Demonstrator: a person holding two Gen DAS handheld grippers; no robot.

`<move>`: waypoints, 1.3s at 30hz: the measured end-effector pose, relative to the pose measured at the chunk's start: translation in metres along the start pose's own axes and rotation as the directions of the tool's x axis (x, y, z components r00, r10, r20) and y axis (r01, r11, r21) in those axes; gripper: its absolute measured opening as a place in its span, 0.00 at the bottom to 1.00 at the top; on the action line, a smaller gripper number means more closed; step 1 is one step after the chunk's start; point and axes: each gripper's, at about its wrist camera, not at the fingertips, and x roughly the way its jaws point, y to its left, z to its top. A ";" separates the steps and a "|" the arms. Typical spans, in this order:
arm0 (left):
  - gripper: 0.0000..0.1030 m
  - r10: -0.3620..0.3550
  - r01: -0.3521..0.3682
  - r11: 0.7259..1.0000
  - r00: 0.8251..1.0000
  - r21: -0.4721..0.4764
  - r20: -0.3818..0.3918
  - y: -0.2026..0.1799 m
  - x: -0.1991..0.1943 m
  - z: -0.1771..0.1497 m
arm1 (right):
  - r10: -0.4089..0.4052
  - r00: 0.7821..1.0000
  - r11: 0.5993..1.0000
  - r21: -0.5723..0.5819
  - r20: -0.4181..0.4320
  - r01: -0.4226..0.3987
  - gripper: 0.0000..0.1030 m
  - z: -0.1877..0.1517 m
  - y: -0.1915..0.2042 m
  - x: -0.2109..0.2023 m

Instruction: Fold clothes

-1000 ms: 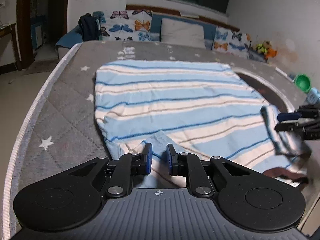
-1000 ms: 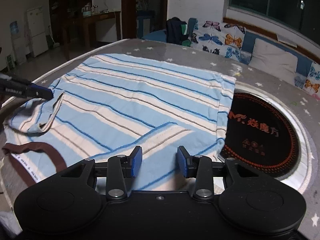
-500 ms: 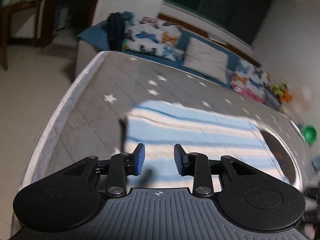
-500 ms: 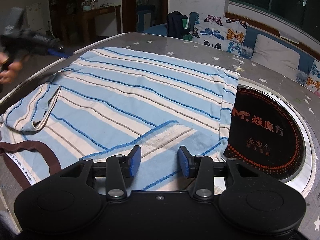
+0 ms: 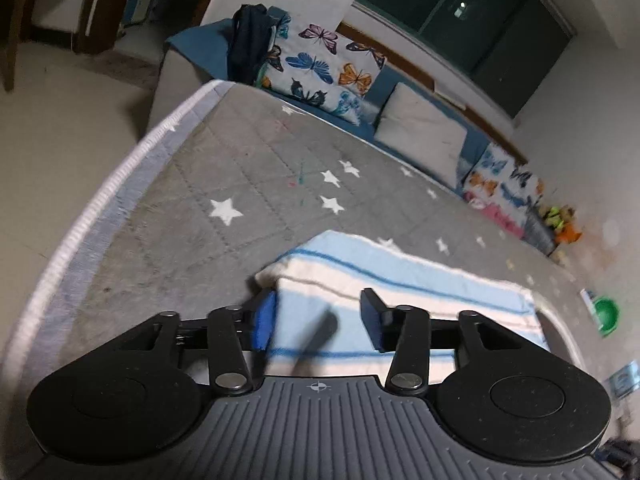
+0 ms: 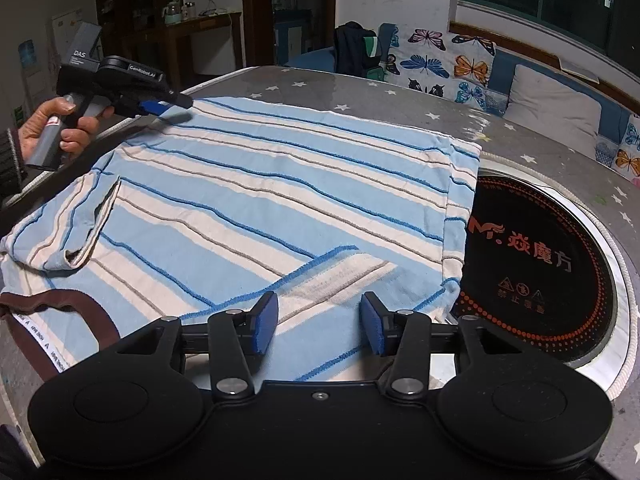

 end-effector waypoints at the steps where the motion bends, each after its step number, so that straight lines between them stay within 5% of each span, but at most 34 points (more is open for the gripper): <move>1: 0.49 -0.043 0.044 0.998 0.999 -0.049 0.020 0.005 0.003 0.002 | 0.000 1.000 1.000 0.001 0.000 0.000 0.48 0.000 0.000 0.000; 9: 0.47 -0.177 0.180 0.984 0.971 -0.005 0.161 -0.006 -0.006 0.009 | -0.004 1.000 1.000 0.004 -0.002 0.004 0.49 0.001 0.003 0.001; 13: 0.47 -0.302 0.288 0.947 0.949 0.140 0.087 -0.026 -0.007 0.000 | -0.007 1.000 1.000 0.004 -0.004 0.007 0.50 0.001 0.005 0.001; 18: 0.47 -0.206 0.196 0.929 0.979 0.315 -0.001 -0.055 0.004 -0.017 | -0.010 1.000 1.000 0.004 -0.003 0.010 0.51 0.002 0.008 0.002; 24: 0.47 -0.181 0.169 0.966 0.983 0.196 0.044 -0.037 0.004 -0.009 | -0.012 1.000 1.000 0.006 -0.005 0.012 0.51 0.002 0.011 0.001; 26: 0.48 -0.123 0.109 0.979 0.990 0.171 0.072 -0.030 0.003 -0.002 | -0.012 1.000 1.000 0.007 -0.004 0.012 0.51 0.003 0.008 0.002; 28: 0.48 -0.148 0.142 0.983 0.988 0.113 0.048 -0.018 0.007 0.006 | -0.011 1.000 1.000 0.008 -0.004 0.011 0.52 0.005 0.005 0.004; 32: 0.46 -0.089 0.086 0.991 0.995 0.101 0.033 -0.013 0.023 0.013 | -0.011 1.000 1.000 0.011 -0.003 0.011 0.52 0.005 0.004 0.005; 39: 0.21 -0.001 0.002 1.000 0.999 -0.007 0.038 0.010 0.044 0.036 | -0.013 1.000 1.000 0.006 -0.004 0.013 0.52 0.005 0.005 0.002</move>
